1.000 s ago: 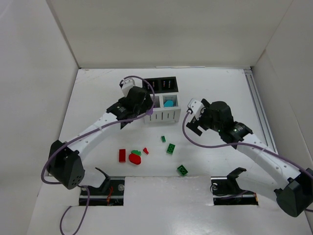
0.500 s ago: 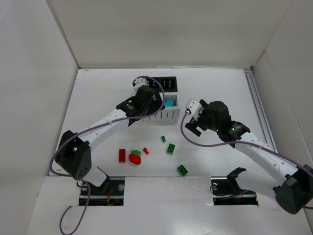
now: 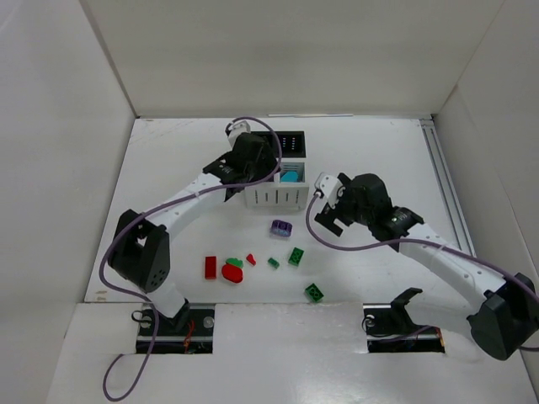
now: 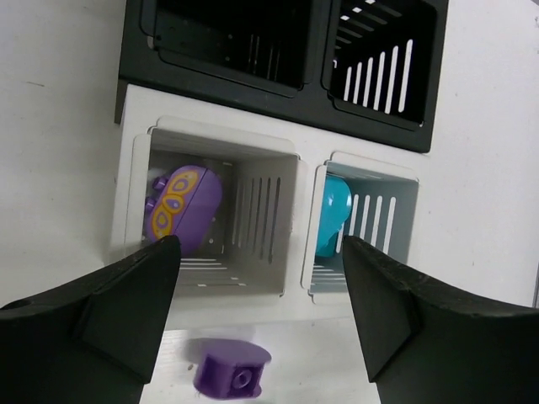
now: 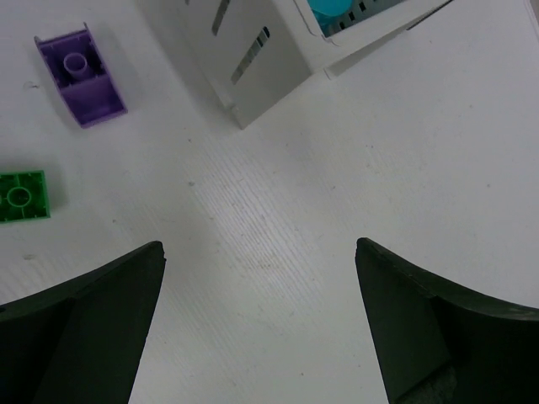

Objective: Sort the legos into containers by color

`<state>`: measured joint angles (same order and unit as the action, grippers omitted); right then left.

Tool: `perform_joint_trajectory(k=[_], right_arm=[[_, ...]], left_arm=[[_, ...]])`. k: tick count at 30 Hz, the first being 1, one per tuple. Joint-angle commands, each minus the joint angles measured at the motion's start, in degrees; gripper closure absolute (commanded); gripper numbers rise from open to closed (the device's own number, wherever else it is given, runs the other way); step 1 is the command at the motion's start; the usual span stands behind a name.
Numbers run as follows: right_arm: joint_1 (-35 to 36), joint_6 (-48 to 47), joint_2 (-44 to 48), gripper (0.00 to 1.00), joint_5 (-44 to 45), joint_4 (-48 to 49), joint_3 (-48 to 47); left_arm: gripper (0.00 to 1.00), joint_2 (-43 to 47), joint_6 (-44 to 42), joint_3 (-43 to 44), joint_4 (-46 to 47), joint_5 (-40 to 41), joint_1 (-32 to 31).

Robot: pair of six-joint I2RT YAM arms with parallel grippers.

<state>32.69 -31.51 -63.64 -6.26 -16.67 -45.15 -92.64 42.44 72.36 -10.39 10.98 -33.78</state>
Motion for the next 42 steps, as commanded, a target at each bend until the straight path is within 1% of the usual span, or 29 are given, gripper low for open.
perform_joint_trajectory(k=[1, 2, 3, 5, 6, 9, 10, 11, 13, 14, 15, 16, 19, 22, 24, 26, 27, 29, 30, 33, 34, 36, 39, 41, 42], right_arm=[[2.7, -0.2, -2.1, 0.01, -1.7, 3.6, -0.1], [2.7, -0.2, -2.1, 0.01, -2.4, 3.6, -0.1], [4.5, 1.0, -3.6, 0.01, -2.4, 5.0, -0.1], [6.5, 3.0, -5.3, 0.01, -3.9, 7.5, -0.1], [8.9, 4.2, -6.3, 0.01, -4.9, 10.6, -0.1], [13.4, 5.6, -10.5, 0.01, -5.7, 15.2, 0.4], [15.8, 5.6, -13.5, 0.01, -5.7, 17.2, -0.3], [16.5, 5.6, -15.3, 0.01, -5.7, 17.2, -1.2], [17.1, 6.2, -18.6, 0.04, -4.6, 17.2, -2.7], [17.1, 6.7, -21.4, 0.04, -5.2, 17.8, -3.8], [17.1, 6.7, -22.7, 0.06, -5.3, 17.8, -3.8], [17.1, 6.7, -23.6, 0.06, -6.2, 17.8, -4.8], [17.1, 6.0, -25.7, 0.07, -6.8, 17.8, -4.8], [17.1, 4.0, -28.5, 0.07, -8.2, 17.8, -5.3], [17.1, 3.3, -31.4, 0.10, -8.9, 17.8, -6.6], [17.1, 3.3, -32.8, 0.18, -8.3, 17.8, -7.4], [17.1, 3.3, -32.8, 0.34, -8.3, 17.8, -7.4], [17.1, 3.3, -32.6, 0.50, -8.3, 17.3, -7.9], [17.1, 3.3, -32.0, 0.61, -8.3, 16.4, -7.9], [17.1, 2.8, -27.7, 0.70, -6.4, 15.8, -7.9], [17.1, 2.2, -26.5, 0.75, -6.4, 14.0, -7.9], [17.1, 1.6, -23.4, 0.80, -5.7, 13.4, -8.6], [17.1, 0.0, -20.7, 0.80, -6.4, 11.7, -12.8], [15.5, -0.7, -20.7, 0.80, -7.1, 10.0, -15.8], [14.9, -1.3, -20.7, 0.80, -7.1, 9.2, -19.9]], left_arm=[[0.25, 6.6, -1.5, -2.9, 1.7, 0.3, -0.9], [0.25, 8.1, -1.5, -4.0, 2.3, 1.1, -0.9], [0.25, 9.5, -2.1, -4.8, 2.3, 1.8, -2.3], [0.21, 13.8, -2.1, -7.2, 1.6, 3.7, -2.9], [0.21, 15.2, -2.1, -8.1, 1.6, 3.7, -3.7], [0.20, 20.6, -1.0, -12.1, -0.2, 4.9, -4.2], [0.19, 22.1, -1.0, -13.3, -0.2, 4.9, -4.2], [0.19, 23.4, -0.5, -15.5, -0.2, 4.9, -4.2], [0.18, 27.2, 0.1, -17.3, -1.9, 5.5, -4.2], [0.15, 28.5, 0.9, -18.7, -2.6, 5.5, -4.7], [0.15, 30.7, 0.9, -19.4, -3.8, 6.8, -4.7], [0.12, 31.9, 1.7, -20.3, -3.8, 7.5, -4.7], [0.10, 35.2, 2.4, -22.4, -5.4, 9.2, -4.7], [0.07, 36.9, 3.1, -24.7, -6.0, 10.4, -4.7], [0.06, 37.5, 3.7, -25.2, -6.0, 10.9, -4.7], [0.06, 37.5, 4.2, -25.8, -6.0, 10.9, -4.7], [0.06, 37.5, 4.2, -25.8, -6.0, 11.5, -4.7], [0.06, 37.0, 4.8, -25.8, -6.0, 11.5, -4.2], [0.06, 37.0, 4.8, -25.8, -6.0, 12.1, -4.2], [0.06, 37.0, 4.8, -25.8, -6.6, 12.1, -4.2], [0.06, 37.0, 4.8, -25.8, -6.6, 12.1, -3.6], [0.06, 37.0, 4.8, -26.3, -6.6, 12.1, -3.0], [0.05, 37.0, 5.4, -26.8, -7.4, 12.1, -1.6], [0.05, 37.0, 6.2, -26.8, -9.1, 12.7, -1.6], [0.05, 37.0, 7.0, -27.5, -9.1, 12.7, -1.6]])
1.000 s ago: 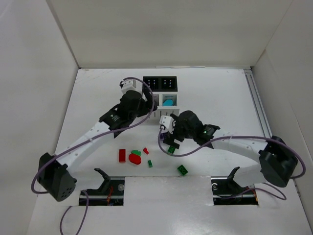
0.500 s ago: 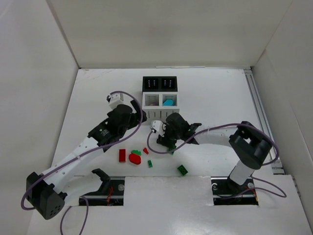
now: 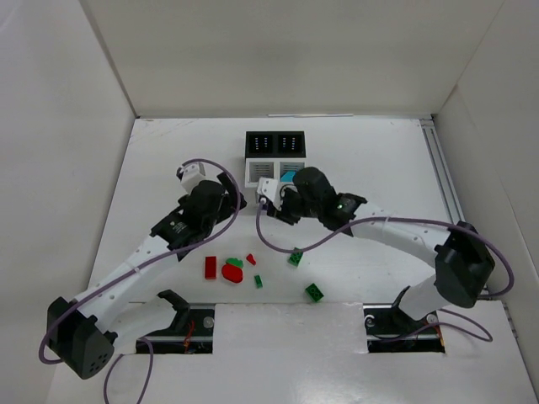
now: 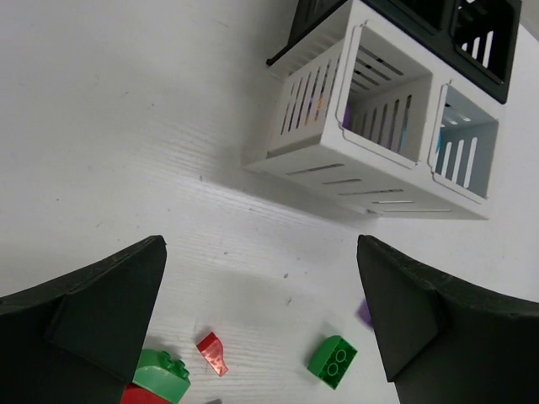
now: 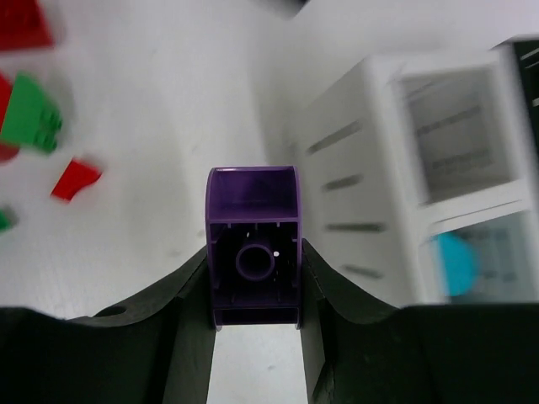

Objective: Sort the legos into containers by color

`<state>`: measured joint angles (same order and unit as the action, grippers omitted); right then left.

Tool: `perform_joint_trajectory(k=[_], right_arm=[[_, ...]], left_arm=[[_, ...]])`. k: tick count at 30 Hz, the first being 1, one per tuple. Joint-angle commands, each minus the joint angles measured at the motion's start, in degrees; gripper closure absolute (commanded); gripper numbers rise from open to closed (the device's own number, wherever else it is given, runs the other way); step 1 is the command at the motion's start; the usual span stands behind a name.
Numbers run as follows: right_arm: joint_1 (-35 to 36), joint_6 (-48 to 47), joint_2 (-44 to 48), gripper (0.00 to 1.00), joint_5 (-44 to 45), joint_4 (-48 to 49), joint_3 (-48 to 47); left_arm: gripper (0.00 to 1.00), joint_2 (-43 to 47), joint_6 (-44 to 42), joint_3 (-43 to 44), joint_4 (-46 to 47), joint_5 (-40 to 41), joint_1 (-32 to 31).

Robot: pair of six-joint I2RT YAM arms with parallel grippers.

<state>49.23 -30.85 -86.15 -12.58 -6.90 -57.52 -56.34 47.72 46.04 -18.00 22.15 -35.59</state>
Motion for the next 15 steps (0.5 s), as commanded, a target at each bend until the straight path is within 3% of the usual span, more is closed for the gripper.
perform_joint_trajectory(k=[1, 11, 15], right_arm=[[-2.6, -1.9, 0.7, 0.80, -1.3, -1.2, -9.8], [-7.6, -7.3, -16.3, 0.73, -2.5, -5.8, -32.7], [-7.6, -8.3, -19.2, 0.60, -0.8, -7.6, -36.5]], left_arm=[[0.05, 0.7, 2.5, -1.9, -2.3, 0.7, 0.2], [0.05, 1.8, 5.5, -7.6, -2.2, -5.2, 0.2], [0.05, 3.1, 5.5, -8.2, -3.4, -5.2, 0.2]])
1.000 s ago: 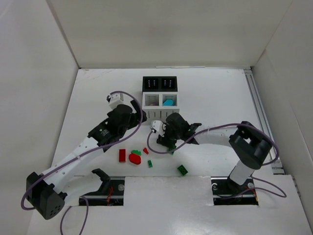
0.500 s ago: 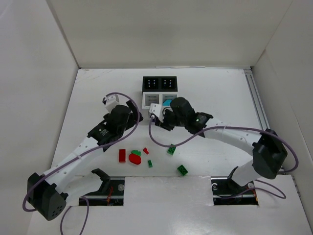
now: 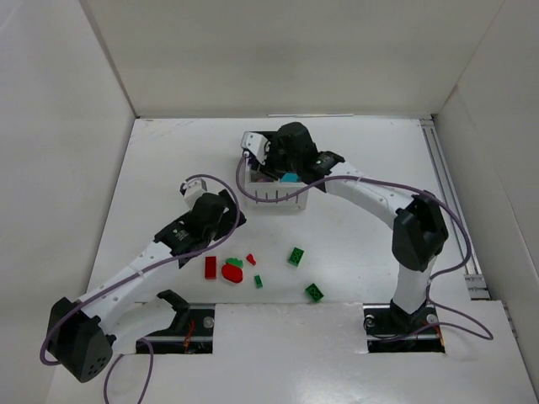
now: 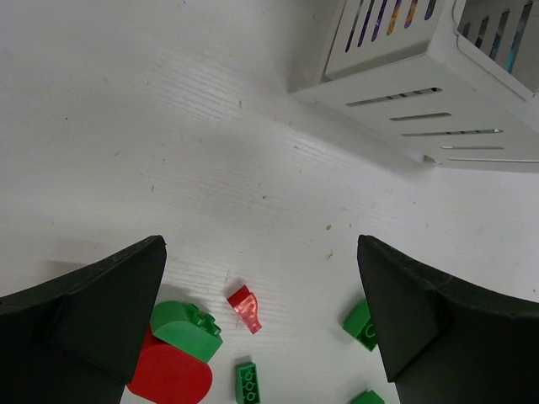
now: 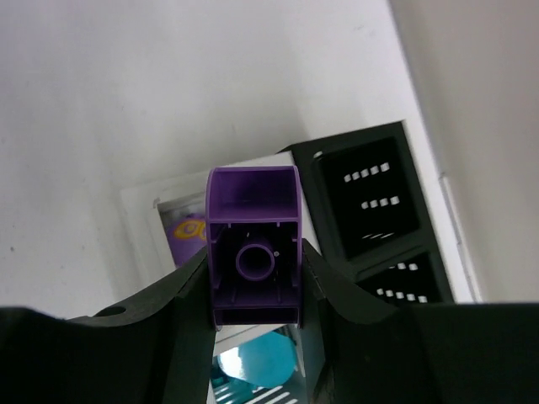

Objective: Sort the legos into containers by color

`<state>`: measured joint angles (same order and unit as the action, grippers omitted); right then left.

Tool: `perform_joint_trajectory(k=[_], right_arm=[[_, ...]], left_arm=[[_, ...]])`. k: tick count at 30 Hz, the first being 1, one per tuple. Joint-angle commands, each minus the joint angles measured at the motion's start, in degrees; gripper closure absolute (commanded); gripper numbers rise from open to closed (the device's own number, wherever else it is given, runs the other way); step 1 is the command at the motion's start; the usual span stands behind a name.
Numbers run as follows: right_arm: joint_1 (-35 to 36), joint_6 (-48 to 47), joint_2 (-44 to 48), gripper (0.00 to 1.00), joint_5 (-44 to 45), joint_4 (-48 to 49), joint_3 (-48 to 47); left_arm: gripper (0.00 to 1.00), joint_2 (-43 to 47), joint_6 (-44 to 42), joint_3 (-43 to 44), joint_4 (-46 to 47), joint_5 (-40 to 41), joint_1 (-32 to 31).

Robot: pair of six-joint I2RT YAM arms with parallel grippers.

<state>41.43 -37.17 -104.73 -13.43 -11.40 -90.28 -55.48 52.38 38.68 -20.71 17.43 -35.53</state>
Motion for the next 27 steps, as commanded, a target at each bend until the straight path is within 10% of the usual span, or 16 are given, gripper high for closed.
perform_joint_trajectory(k=[1, 8, 27], right_arm=[[-0.3, -2.0, -1.3, 0.59, 0.7, -3.9, -3.8], [-0.3, -2.0, 2.9, 0.15, 0.2, -3.9, -1.7], [9.7, 11.0, 25.6, 0.01, -1.6, 6.9, 46.5]], left_arm=[[0.04, 2.2, 0.9, -0.9, -0.6, -0.5, 0.1], [0.04, 2.7, 0.9, -2.9, -1.7, -2.4, 0.1], [0.00, 1.7, -0.2, -3.4, -0.4, -4.2, -0.4]])
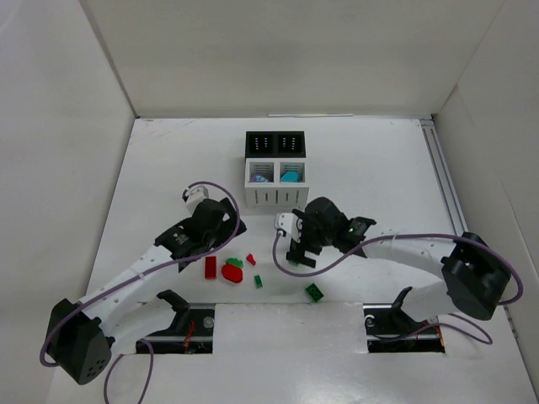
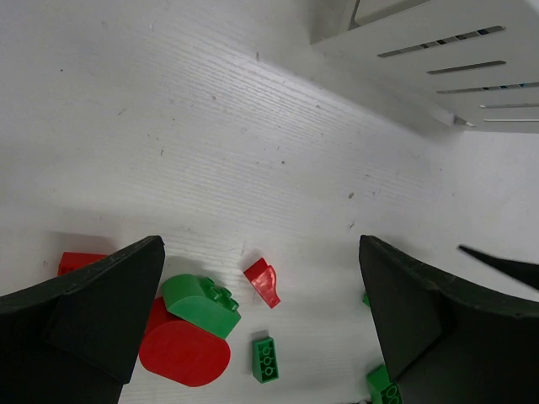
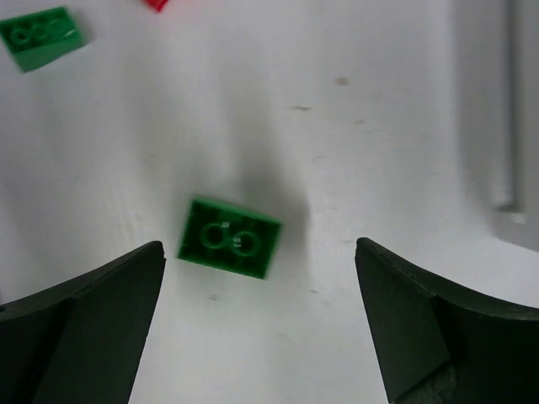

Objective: Sort the legos into containers by color

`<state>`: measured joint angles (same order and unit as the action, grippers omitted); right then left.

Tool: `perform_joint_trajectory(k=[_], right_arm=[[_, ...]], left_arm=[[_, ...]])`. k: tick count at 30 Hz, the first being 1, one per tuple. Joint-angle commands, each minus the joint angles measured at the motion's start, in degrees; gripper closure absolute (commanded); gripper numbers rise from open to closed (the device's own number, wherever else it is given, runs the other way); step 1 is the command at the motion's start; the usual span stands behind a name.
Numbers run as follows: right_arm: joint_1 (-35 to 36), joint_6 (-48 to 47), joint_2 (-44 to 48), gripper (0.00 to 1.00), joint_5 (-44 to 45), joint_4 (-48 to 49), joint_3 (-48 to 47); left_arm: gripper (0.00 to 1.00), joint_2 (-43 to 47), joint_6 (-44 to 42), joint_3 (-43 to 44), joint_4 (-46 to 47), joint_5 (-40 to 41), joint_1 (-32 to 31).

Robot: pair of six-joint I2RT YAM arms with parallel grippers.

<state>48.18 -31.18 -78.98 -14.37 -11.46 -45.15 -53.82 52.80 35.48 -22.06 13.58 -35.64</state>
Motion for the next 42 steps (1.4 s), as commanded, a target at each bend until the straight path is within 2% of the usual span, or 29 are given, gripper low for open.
perform_joint_trajectory(k=[1, 11, 19, 23, 24, 27, 36, 42], right_arm=[[3.5, 5.5, -0.6, 0.01, -0.1, 7.7, 1.9], [4.2, 9.6, -7.5, 0.01, 3.6, 11.5, 4.1], [4.2, 11.7, -5.8, 0.01, 8.7, 11.5, 7.4], [4.2, 13.1, -5.2, 0.14, 11.5, 10.9, 8.6], [4.2, 13.1, -5.2, 0.27, 11.5, 10.9, 8.6], [4.2, 13.1, -3.9, 0.44, 12.6, 10.9, 9.1], [4.2, 8.5, 1.9, 0.59, 11.6, 10.9, 3.7], [2.3, 3.9, 7.3, 0.59, 11.6, 4.3, -4.8]], left_arm=[[0.00, 0.0, -0.6, -0.8, 1.0, -0.4, -0.3], [0.00, -0.6, -0.1, -1.4, 1.0, -1.5, -0.8], [0.00, 0.5, 0.5, -2.4, 0.4, -0.9, -0.8], [0.00, 0.5, 0.5, -2.4, -0.2, -0.9, -0.8], [0.00, 0.5, 1.0, -2.4, -0.2, -0.9, -0.8], [0.00, 1.0, 1.0, -2.4, -0.2, -0.9, -0.8], [0.00, 1.0, 0.5, -2.4, -0.2, -0.3, -0.8], [0.00, 1.5, -0.1, -1.3, -0.2, 0.3, -0.8]])
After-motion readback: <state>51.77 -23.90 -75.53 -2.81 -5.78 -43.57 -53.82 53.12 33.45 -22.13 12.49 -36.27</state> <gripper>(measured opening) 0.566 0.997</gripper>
